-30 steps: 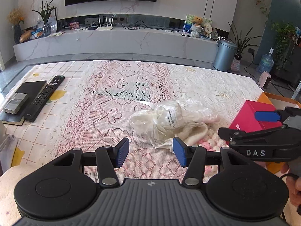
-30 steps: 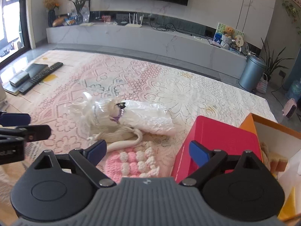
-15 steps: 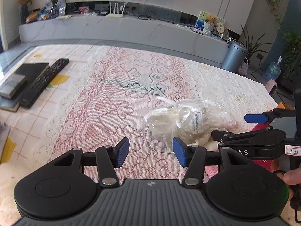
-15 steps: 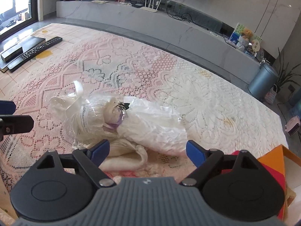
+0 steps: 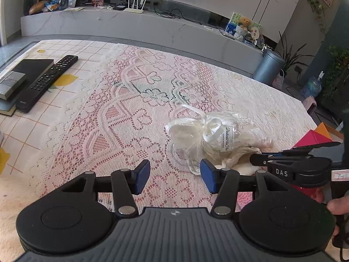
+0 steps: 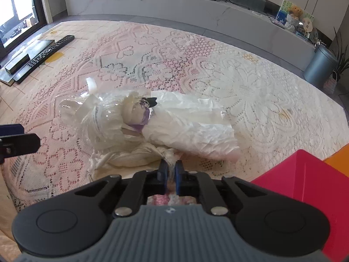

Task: Organize soft objects
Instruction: 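Lower both tools toward the plastic-wrapped doll and the pink crochet item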

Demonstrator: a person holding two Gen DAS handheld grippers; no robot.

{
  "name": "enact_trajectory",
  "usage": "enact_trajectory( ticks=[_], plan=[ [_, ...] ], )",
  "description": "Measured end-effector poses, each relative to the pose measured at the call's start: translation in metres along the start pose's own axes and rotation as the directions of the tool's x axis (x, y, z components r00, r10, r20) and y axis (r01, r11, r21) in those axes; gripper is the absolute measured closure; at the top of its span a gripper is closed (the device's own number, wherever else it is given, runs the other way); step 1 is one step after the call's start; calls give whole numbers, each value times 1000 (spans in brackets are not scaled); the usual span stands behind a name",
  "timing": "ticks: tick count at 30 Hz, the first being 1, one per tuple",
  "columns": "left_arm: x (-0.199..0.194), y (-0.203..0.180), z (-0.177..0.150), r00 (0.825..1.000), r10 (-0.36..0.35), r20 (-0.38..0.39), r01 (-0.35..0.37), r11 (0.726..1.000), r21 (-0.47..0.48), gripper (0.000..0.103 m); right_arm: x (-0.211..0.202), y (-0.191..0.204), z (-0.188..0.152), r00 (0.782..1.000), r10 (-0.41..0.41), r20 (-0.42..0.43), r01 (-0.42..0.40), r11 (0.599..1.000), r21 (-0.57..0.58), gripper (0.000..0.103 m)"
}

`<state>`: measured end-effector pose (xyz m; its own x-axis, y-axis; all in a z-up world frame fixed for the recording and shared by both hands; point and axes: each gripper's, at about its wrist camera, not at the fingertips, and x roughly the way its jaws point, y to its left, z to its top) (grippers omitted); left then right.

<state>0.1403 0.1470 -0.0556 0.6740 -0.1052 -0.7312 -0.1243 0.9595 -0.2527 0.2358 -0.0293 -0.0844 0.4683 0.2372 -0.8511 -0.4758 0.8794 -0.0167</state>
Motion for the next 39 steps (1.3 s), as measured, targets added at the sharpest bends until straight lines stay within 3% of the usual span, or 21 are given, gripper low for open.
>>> enact_trajectory(
  ticks=[7, 17, 22, 23, 25, 29, 33, 39],
  plan=[
    [-4, -4, -1, 1000, -12, 1, 12, 1000, 14, 41, -38, 17, -7, 993, 107, 47, -107, 994, -13, 100],
    [-15, -8, -13, 997, -53, -62, 54, 998, 17, 42, -57, 26, -42, 978, 207, -9, -207, 978, 11, 100],
    [-16, -14, -17, 994, -64, -87, 68, 996, 51, 42, -58, 24, -49, 986, 166, -18, -167, 986, -14, 89],
    [-16, -16, -19, 994, -68, -90, 74, 995, 63, 42, -61, 22, -49, 986, 167, -8, -168, 986, -3, 73],
    [-17, -19, -22, 993, -72, -98, 79, 994, 80, 42, -68, 18, -50, 987, 160, 28, -161, 987, 16, 56],
    [-18, -20, -22, 994, -72, -84, 78, 994, 79, 42, -78, 9, -46, 991, 107, 76, -109, 993, 32, 56],
    [-16, -20, -20, 994, -73, -77, 79, 994, 75, 42, -72, 11, -34, 997, 12, 81, -7, 999, -52, 56],
    [-12, -18, -16, 995, -82, -61, 85, 995, 59, 42, -50, 19, -13, 997, 35, 72, -24, 989, -143, 56]
  ],
)
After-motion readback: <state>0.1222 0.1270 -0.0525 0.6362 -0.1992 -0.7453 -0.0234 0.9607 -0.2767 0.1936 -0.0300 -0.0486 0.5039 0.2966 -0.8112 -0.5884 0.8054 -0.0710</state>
